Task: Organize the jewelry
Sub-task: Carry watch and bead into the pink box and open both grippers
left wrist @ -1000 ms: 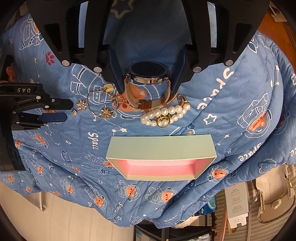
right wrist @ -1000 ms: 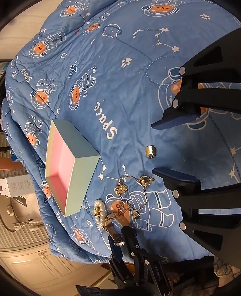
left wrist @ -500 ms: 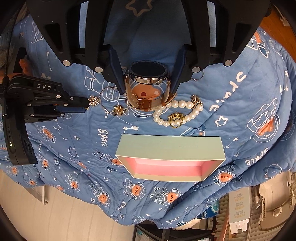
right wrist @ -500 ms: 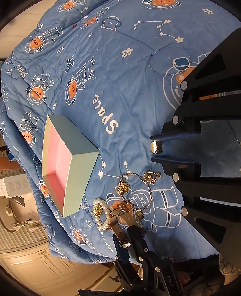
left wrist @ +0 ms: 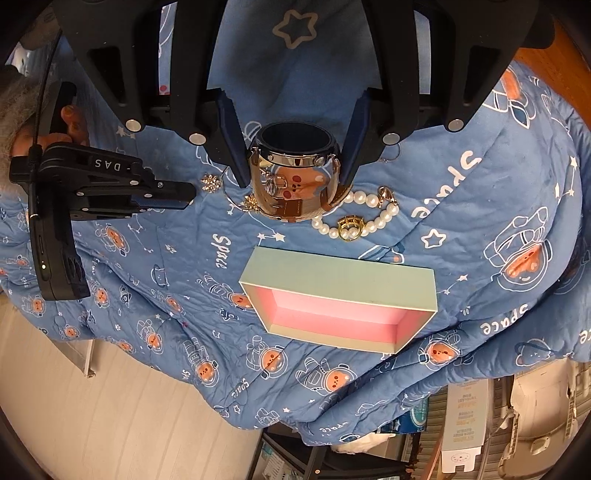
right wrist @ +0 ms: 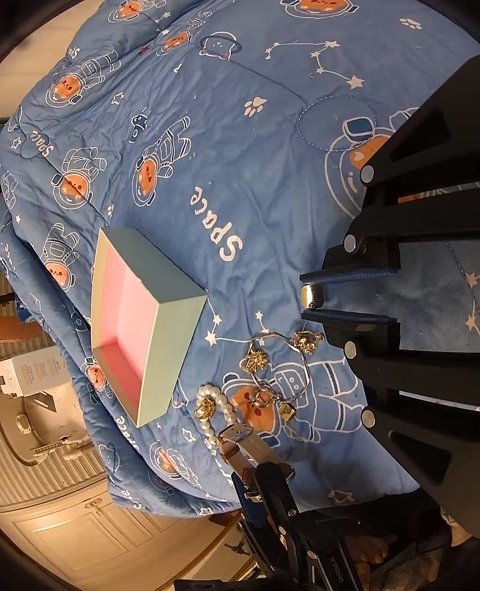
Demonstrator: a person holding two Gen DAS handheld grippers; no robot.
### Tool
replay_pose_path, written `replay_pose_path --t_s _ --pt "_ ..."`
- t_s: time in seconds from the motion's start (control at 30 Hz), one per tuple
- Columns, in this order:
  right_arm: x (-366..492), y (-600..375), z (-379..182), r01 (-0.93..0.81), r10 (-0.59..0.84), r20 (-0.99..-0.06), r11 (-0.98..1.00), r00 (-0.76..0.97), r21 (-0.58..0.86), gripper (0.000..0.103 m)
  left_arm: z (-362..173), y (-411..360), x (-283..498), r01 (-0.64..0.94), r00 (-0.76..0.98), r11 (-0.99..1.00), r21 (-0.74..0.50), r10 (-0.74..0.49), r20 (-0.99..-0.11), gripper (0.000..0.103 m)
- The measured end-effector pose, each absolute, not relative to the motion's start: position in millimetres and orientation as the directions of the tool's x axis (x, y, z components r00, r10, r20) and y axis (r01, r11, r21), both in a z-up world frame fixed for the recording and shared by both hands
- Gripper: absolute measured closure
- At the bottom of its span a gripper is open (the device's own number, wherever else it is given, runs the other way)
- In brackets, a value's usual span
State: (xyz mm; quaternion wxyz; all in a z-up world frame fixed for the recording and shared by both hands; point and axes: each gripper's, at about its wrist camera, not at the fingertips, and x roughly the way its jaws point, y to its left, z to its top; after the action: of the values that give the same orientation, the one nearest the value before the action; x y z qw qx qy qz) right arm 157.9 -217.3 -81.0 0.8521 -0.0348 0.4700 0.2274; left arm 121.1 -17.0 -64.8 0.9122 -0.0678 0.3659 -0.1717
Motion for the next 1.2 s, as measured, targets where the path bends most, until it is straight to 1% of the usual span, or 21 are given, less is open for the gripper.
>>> replay_pose_path --t_s 0.23,0.33,0.53,0.63,0.87,1.2 --pt "171.2 -206.3 -48.3 -0.479 0.429 -0.792 0.854 0.434 0.2 0.089 -40.3 -4.0 140.6 0.271 0.686 0.926 -0.261 -0.376 -0.622 0.054" --pt "186.0 -199.6 -35.6 -0.504 0.447 -0.783 0.84 0.433 0.2 0.089 -31.2 -3.7 159.1 0.28 0.689 0.934 -0.224 -0.358 -0.631 0.054" --pt "231.1 -180.4 -17.4 -0.538 0.431 -0.778 0.831 0.457 0.145 0.089 -13.7 3.6 222.2 0.268 0.677 0.942 -0.201 -0.333 -0.656 0.054" --pt "256.5 -167.2 -13.2 -0.547 0.427 -0.779 0.827 0.46 0.13 0.089 -11.9 2.8 258.6 0.275 0.664 0.948 -0.162 -0.309 -0.681 0.054" --pt "316.4 -137.1 -29.7 -0.55 0.359 -0.824 0.832 0.439 0.069 0.089 -30.7 -1.0 332.3 0.241 0.612 0.964 -0.112 -0.241 -0.753 0.053" --pt "364.9 -125.0 -65.0 -0.547 0.268 -0.884 0.837 0.383 0.016 0.089 -61.1 -11.6 369.6 0.236 0.566 0.968 -0.082 -0.206 -0.799 0.053"
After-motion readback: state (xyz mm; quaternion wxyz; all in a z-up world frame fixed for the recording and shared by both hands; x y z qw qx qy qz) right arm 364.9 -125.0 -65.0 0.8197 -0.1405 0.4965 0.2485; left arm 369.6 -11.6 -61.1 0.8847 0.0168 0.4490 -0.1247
